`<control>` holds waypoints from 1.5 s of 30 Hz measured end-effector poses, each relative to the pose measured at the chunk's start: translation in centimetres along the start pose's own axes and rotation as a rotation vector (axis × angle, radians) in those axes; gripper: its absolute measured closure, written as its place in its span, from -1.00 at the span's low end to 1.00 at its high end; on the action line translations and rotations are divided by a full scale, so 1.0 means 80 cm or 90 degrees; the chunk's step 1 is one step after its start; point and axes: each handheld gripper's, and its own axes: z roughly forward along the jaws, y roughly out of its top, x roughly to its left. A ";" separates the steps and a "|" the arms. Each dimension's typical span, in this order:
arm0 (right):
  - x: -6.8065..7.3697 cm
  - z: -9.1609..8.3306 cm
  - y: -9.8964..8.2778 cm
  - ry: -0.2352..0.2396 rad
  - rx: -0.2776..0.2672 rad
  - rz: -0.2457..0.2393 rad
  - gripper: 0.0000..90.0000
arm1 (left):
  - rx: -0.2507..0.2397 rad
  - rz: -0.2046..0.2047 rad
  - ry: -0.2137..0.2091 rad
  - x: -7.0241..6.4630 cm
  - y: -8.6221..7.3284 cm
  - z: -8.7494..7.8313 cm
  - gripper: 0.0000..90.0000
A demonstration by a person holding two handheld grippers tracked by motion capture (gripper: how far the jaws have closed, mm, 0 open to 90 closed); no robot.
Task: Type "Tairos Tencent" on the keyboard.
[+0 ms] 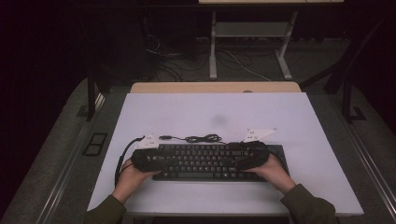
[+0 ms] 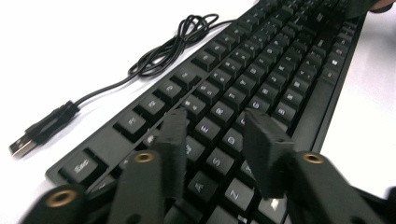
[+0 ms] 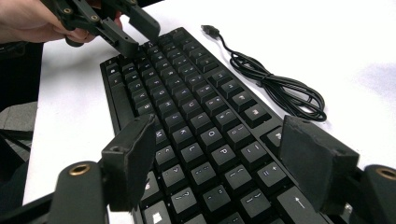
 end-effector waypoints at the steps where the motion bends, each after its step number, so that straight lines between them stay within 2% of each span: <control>1: 0.000 0.000 0.000 0.000 0.000 0.000 -0.41 | 0.003 0.001 -0.003 0.001 -0.001 -0.001 0.43; 6: 0.002 0.000 0.000 0.000 -0.001 -0.004 -0.42 | 0.014 -0.003 -0.008 0.003 -0.003 -0.001 0.71; 7: 0.002 0.001 0.000 0.000 -0.001 -0.005 -0.43 | 0.017 -0.003 -0.008 0.003 -0.004 -0.001 0.82; 9: 0.002 0.001 0.000 0.000 -0.002 -0.004 -0.43 | 0.033 -0.002 -0.005 0.004 -0.006 -0.001 0.86; 12: 0.003 0.000 0.000 0.001 -0.004 -0.005 -0.44 | 0.041 0.001 -0.008 0.007 -0.007 -0.002 0.98; 22: 0.002 0.001 -0.001 -0.001 -0.002 -0.002 -0.45 | 0.058 0.000 -0.009 0.010 -0.009 0.000 0.98; 33: 0.003 0.002 -0.001 -0.001 -0.002 -0.002 -0.45 | 0.057 -0.005 -0.015 0.010 -0.010 0.001 0.98; 39: 0.002 0.002 -0.001 -0.001 -0.002 -0.001 -0.46 | 0.068 -0.004 -0.017 0.010 -0.010 0.004 0.99; 45: 0.002 0.001 -0.001 -0.001 -0.002 0.000 -0.46 | 0.057 -0.007 -0.021 0.010 -0.008 0.001 0.98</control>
